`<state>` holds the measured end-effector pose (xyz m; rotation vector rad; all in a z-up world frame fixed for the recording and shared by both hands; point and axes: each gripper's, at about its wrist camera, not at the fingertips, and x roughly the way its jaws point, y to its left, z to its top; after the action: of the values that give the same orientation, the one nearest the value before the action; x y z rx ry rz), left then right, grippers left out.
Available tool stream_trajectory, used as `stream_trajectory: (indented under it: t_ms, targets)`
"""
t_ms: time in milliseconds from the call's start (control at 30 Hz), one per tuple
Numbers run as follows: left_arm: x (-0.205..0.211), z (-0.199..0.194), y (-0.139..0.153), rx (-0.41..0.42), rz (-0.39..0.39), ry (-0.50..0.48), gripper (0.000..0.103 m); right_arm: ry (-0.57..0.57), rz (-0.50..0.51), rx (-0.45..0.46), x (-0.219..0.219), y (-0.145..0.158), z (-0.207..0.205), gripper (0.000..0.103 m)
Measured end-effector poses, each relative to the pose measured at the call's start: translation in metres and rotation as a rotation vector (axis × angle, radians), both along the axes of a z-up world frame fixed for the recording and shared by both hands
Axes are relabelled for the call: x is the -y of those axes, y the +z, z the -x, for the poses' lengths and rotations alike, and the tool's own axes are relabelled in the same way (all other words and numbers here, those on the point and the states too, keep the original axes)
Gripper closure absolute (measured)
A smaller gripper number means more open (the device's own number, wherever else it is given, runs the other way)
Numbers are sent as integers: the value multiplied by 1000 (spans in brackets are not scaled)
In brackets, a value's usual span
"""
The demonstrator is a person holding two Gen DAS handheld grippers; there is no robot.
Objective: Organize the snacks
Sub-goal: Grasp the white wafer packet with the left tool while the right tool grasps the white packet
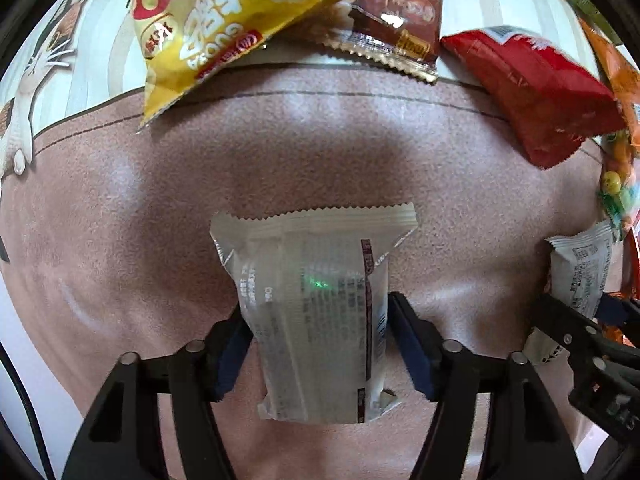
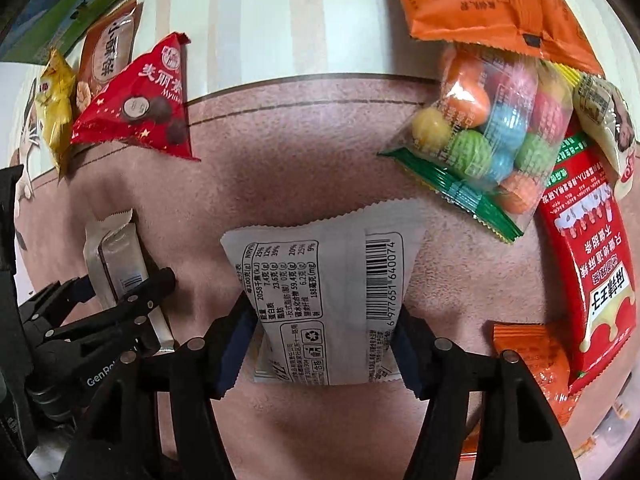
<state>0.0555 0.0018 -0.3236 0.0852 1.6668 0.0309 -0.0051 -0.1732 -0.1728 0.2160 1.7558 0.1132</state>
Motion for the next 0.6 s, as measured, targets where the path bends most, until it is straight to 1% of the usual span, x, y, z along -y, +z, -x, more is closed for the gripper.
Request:
stream_trajectory:
  t_ms: [100, 133, 300, 333, 367, 500, 600]
  targets:
    - [-6, 7, 19, 7, -3, -6, 46, 5, 11, 10, 10, -3, 3, 46]
    - [8, 1, 23, 7, -3, -5, 46, 9, 13, 14, 12, -4, 5, 46]
    - [18, 1, 30, -3, 18, -6, 46, 12, 17, 17, 14, -4, 6, 46]
    - [18, 2, 34, -2, 18, -7, 46, 13, 16, 19, 14, 3, 12, 46]
    - [18, 8, 44, -3, 21, -8, 46, 12, 15, 19, 14, 4, 12, 47]
    - [18, 7, 53, 1, 27, -11, 46, 10, 10, 25, 15, 11, 19, 48]
    - [20, 5, 73, 24, 41, -30, 47, 2, -13, 35, 17, 23, 23, 50]
